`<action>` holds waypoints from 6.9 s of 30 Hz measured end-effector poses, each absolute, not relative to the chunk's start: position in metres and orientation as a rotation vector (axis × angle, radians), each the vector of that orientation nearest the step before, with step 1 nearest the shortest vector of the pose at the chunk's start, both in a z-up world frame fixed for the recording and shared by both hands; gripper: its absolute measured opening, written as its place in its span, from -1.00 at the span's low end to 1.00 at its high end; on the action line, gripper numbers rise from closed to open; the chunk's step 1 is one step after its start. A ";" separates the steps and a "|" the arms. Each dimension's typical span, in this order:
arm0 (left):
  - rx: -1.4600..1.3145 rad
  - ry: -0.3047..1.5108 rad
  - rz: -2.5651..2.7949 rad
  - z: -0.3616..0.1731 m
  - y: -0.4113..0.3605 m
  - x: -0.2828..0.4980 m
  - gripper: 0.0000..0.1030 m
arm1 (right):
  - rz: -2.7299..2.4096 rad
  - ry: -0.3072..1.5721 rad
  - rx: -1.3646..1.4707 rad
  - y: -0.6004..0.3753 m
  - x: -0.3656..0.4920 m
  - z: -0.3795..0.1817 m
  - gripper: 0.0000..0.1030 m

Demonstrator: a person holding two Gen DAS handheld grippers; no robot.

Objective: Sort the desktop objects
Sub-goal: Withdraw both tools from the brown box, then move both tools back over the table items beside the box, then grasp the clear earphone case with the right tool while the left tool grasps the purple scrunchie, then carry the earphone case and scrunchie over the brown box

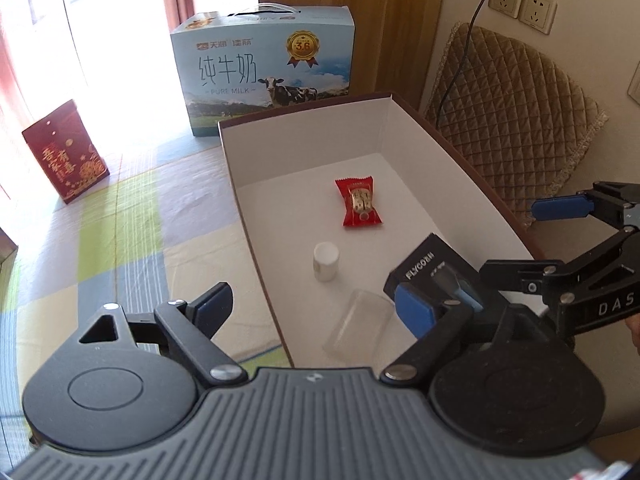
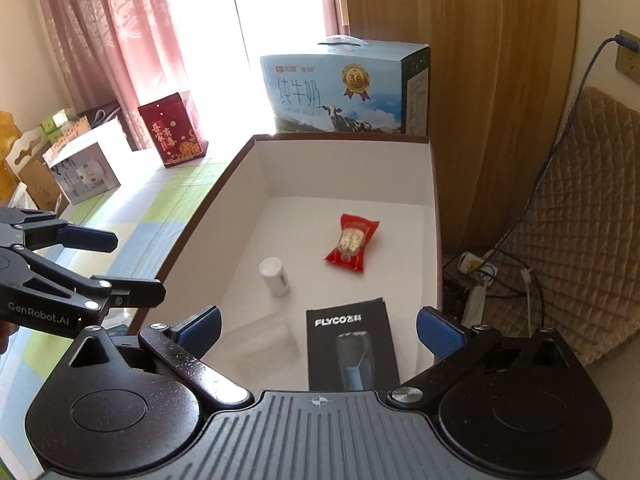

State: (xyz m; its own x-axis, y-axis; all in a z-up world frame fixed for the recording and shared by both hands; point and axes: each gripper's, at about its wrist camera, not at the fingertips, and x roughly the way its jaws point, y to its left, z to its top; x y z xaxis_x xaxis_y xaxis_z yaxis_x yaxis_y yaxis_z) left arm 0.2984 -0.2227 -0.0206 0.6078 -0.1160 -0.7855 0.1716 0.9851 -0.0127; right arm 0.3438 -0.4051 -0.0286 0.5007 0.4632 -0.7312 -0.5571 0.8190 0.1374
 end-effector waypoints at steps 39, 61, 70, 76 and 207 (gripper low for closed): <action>0.059 0.917 -0.124 -0.011 -0.157 0.166 0.75 | 0.558 0.939 -0.128 -0.342 0.207 -0.034 0.96; -0.019 0.997 0.000 -0.038 -0.080 0.112 0.75 | 0.674 1.028 -0.065 -0.284 0.180 -0.059 0.96; -0.050 0.998 0.070 -0.040 -0.047 0.101 0.75 | 0.724 1.020 -0.083 -0.251 0.170 -0.067 0.96; -0.065 0.994 0.101 -0.041 -0.027 0.096 0.75 | 0.731 1.008 -0.096 -0.230 0.167 -0.073 0.96; -0.015 0.851 -0.390 -0.015 -0.170 0.224 -0.61 | 0.544 0.797 -0.049 -0.379 0.271 -0.010 -0.46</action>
State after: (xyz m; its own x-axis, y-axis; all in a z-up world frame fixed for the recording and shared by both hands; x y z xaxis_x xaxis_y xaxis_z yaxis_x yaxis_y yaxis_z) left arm 0.2240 -0.1699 -0.0145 0.5927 -0.3417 -0.7293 0.3294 0.9292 -0.1676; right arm 0.2714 -0.3786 -0.0097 0.5697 0.4455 -0.6907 -0.4813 0.8620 0.1590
